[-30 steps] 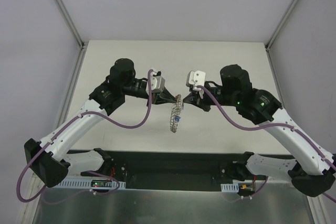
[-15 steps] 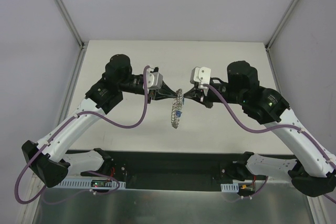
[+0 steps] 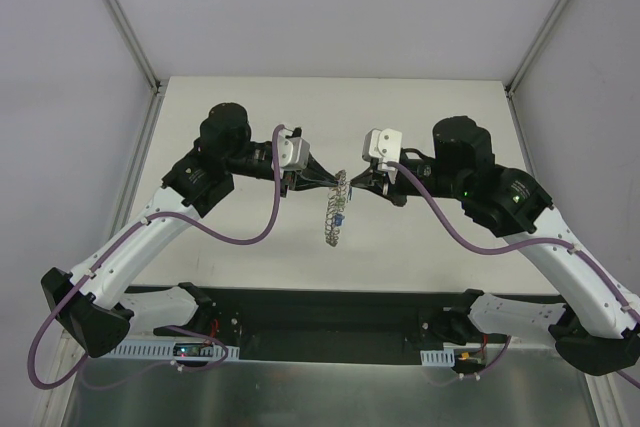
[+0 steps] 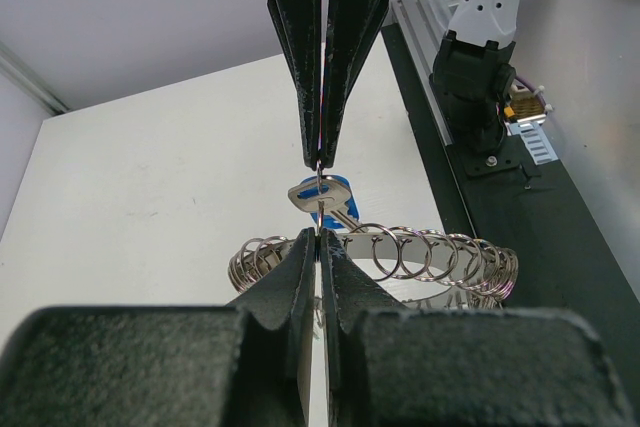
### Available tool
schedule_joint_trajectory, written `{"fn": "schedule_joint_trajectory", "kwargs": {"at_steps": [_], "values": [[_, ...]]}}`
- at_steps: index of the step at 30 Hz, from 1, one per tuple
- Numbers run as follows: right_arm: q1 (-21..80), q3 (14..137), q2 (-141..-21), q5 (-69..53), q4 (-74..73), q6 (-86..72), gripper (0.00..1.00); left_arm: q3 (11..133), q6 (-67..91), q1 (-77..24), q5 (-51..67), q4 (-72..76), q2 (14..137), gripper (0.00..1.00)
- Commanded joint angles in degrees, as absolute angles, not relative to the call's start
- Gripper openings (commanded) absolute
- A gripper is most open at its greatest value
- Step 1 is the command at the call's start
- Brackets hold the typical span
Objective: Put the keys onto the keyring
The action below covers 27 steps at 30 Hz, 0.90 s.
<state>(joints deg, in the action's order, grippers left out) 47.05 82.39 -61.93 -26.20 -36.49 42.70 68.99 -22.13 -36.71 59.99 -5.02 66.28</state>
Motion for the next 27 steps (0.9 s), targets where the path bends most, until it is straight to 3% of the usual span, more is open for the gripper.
{"fn": "schedule_joint_trajectory", "kwargs": {"at_steps": [1, 27], "values": [[46.93, 84.02, -60.64, -27.25, -35.42, 43.59, 0.02, 71.45, -23.2, -36.56, 63.28, -1.49, 64.42, 0.0], [46.93, 84.38, -61.52, -29.88, -34.8, 43.59, 0.01, 71.89, -22.59, -36.56, 64.16, -1.41, 64.86, 0.0]]}}
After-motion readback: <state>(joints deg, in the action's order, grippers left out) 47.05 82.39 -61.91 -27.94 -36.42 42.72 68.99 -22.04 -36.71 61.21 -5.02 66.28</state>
